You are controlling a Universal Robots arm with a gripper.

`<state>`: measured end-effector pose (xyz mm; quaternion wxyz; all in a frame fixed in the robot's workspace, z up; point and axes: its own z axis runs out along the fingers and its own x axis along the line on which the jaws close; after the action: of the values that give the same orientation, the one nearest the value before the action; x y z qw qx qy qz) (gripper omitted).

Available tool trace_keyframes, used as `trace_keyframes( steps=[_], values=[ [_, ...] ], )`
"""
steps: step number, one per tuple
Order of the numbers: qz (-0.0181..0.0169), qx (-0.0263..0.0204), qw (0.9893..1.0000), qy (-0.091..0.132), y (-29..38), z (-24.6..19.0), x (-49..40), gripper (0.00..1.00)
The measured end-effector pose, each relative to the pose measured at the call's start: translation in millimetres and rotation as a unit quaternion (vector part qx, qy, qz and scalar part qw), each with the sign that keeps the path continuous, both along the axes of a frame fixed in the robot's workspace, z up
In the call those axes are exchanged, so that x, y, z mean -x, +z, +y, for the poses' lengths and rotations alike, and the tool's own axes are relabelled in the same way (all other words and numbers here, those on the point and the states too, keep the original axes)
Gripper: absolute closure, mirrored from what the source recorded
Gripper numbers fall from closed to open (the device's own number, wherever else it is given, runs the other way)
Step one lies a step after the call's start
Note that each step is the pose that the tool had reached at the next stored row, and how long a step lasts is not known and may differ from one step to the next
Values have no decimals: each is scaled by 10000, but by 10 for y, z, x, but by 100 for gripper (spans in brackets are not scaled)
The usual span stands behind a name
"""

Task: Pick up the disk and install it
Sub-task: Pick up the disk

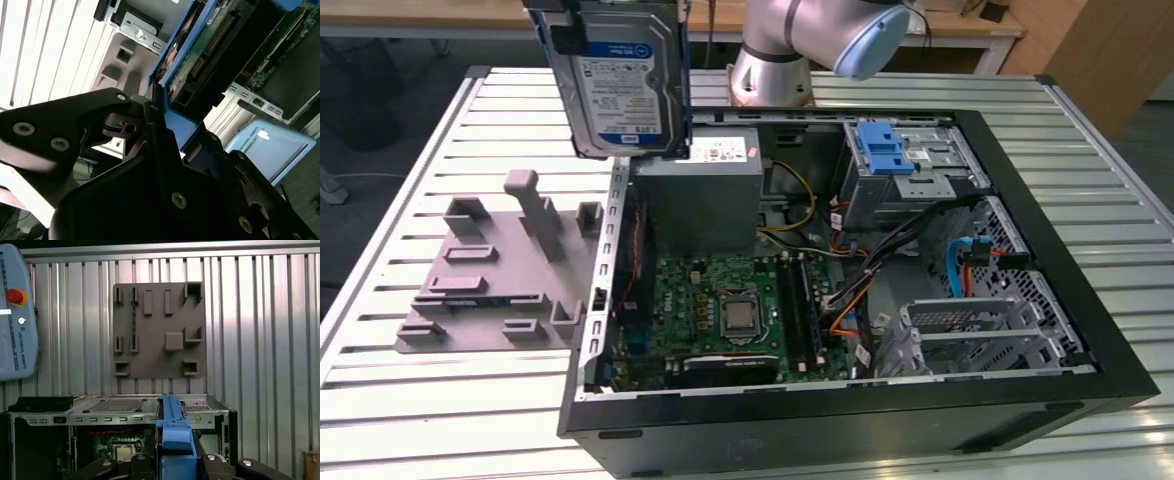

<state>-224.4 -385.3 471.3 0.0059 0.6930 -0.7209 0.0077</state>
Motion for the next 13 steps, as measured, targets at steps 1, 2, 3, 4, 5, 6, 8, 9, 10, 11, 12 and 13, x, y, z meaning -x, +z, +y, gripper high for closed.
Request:
trace_keyframes(
  steps=[1, 2, 3, 4, 5, 6, 8, 9, 10, 11, 12, 13],
  values=[
    [0, 0, 10000, 0, 0, -9, -4, 64],
    [1, 1, 10000, 0, 0, -24, -8, 64],
    [0, 0, 10000, 0, -2, -41, -12, 64],
    [0, 0, 10000, -1, -3, -60, -14, 64],
    [1, 1, 10000, -1, -2, -80, -17, 64],
    [1, 1, 10000, 0, -3, -106, -21, 64],
    [0, 0, 10000, 0, -5, -143, -32, 64],
    [0, 0, 10000, 0, -5, -158, -44, 64],
    [-1, 0, 10000, 0, -7, -169, -63, 64],
    [0, 0, 10000, -1, -7, -178, -87, 64],
    [0, 0, 10000, 0, -6, -186, -112, 64],
    [0, 1, 10000, 0, -7, -192, -136, 64]
  ],
)
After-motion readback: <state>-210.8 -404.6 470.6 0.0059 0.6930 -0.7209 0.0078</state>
